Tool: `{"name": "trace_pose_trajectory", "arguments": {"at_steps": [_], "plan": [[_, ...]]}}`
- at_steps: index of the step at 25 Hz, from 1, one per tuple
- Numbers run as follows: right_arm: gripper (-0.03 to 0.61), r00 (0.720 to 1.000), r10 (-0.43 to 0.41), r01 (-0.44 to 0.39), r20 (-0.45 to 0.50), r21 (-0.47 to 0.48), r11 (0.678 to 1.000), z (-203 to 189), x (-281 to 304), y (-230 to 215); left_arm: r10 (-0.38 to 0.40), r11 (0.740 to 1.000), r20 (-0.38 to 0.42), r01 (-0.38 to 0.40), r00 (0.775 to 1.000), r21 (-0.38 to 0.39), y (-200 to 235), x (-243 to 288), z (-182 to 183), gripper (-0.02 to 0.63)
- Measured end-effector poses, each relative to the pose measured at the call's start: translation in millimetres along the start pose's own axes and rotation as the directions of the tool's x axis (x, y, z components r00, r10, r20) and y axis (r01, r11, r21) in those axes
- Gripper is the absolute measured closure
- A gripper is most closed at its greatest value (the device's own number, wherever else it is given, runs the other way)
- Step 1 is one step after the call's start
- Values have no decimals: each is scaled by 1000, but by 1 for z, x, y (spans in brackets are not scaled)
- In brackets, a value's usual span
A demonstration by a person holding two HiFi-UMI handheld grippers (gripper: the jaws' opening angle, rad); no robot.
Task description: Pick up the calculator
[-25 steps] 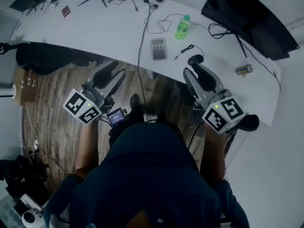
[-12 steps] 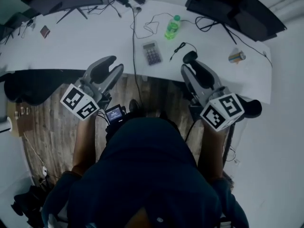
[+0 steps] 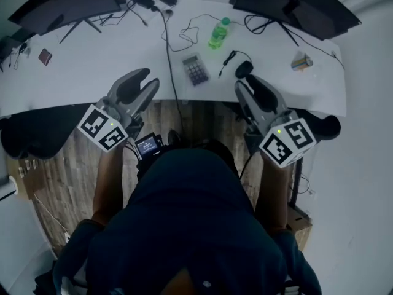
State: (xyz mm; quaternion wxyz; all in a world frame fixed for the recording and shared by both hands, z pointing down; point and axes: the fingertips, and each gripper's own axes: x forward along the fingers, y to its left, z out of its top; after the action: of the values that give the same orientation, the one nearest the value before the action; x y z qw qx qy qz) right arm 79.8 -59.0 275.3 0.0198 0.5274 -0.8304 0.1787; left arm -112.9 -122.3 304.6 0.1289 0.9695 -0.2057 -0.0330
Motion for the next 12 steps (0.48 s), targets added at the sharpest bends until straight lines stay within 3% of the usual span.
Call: {"name": "trace_pose_trajectory", "arguments": {"at_steps": [12], "plan": [[442, 999, 1, -1, -42, -5, 1000, 6, 32, -7, 21, 998, -1, -21, 1000, -58, 39, 6, -11, 465]]}}
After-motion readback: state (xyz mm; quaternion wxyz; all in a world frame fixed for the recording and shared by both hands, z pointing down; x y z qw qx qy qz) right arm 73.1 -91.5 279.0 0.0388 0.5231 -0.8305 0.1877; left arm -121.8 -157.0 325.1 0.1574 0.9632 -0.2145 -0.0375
